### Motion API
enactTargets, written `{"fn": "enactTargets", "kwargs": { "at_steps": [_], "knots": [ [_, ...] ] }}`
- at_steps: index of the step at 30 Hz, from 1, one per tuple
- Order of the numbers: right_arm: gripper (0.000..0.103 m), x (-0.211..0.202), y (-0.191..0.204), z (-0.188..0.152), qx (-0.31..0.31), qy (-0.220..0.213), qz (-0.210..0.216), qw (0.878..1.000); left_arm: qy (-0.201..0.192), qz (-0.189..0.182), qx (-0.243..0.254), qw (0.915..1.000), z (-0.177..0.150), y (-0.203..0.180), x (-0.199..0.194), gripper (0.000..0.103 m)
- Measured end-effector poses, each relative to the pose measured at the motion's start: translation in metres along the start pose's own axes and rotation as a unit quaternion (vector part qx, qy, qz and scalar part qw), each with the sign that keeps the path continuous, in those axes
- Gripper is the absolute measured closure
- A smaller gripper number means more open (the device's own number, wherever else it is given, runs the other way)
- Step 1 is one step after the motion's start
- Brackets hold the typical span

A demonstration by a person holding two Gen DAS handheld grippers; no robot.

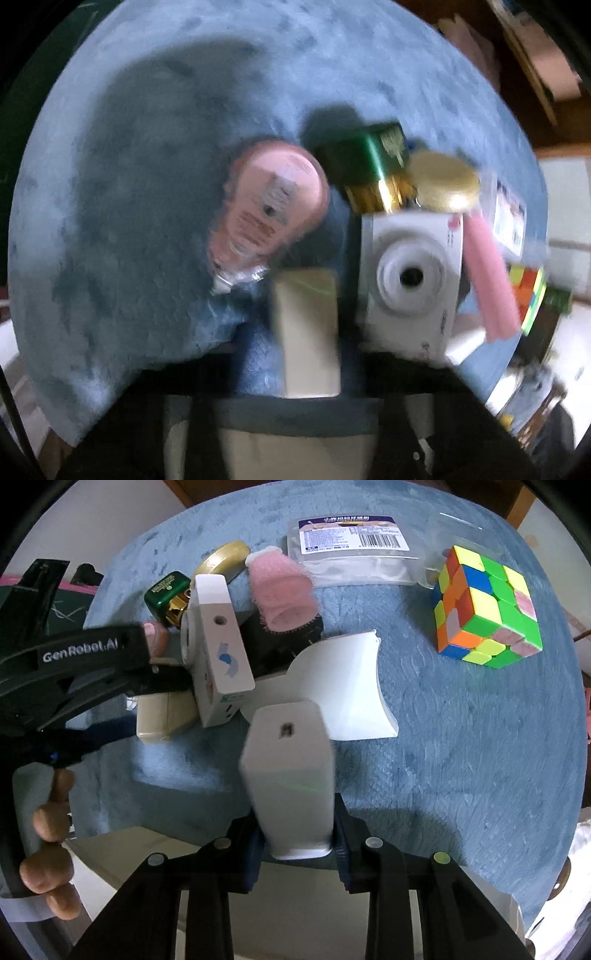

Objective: Organize rigid objects
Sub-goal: 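Carry the beige cube and white charger into the tray and open both tools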

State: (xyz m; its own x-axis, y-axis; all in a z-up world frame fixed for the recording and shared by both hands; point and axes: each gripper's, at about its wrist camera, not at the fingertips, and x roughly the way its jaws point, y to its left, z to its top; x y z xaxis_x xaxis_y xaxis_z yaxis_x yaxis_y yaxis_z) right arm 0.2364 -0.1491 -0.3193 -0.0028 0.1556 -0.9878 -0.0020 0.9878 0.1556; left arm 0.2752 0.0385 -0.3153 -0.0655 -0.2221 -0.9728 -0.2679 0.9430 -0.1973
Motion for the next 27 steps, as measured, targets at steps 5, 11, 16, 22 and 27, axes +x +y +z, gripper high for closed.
{"fn": "enactTargets", "kwargs": {
  "at_steps": [5, 11, 16, 22, 27],
  "knots": [
    [0.072, -0.009, -0.001, -0.003, 0.002, -0.010, 0.006, 1.000, -0.018, -0.015, 0.001, 0.9997, -0.005, -0.004, 0.003, 0.077],
    [0.072, -0.044, 0.012, -0.021, 0.002, -0.046, 0.014, 0.999, -0.052, -0.022, 0.018, 0.9982, -0.033, -0.017, -0.022, 0.077],
    [0.072, -0.085, 0.014, -0.028, 0.003, -0.096, 0.020, 0.995, -0.112, -0.022, 0.072, 0.9908, -0.053, -0.038, -0.080, 0.077],
    [0.072, -0.141, 0.029, -0.047, -0.025, -0.158, 0.023, 0.987, -0.180, -0.014, 0.145, 0.9729, -0.081, -0.066, -0.158, 0.077],
    [0.072, -0.190, 0.033, -0.081, -0.048, -0.190, 0.026, 0.980, -0.216, -0.022, 0.182, 0.9590, -0.127, -0.050, -0.203, 0.077]
  ]
}}
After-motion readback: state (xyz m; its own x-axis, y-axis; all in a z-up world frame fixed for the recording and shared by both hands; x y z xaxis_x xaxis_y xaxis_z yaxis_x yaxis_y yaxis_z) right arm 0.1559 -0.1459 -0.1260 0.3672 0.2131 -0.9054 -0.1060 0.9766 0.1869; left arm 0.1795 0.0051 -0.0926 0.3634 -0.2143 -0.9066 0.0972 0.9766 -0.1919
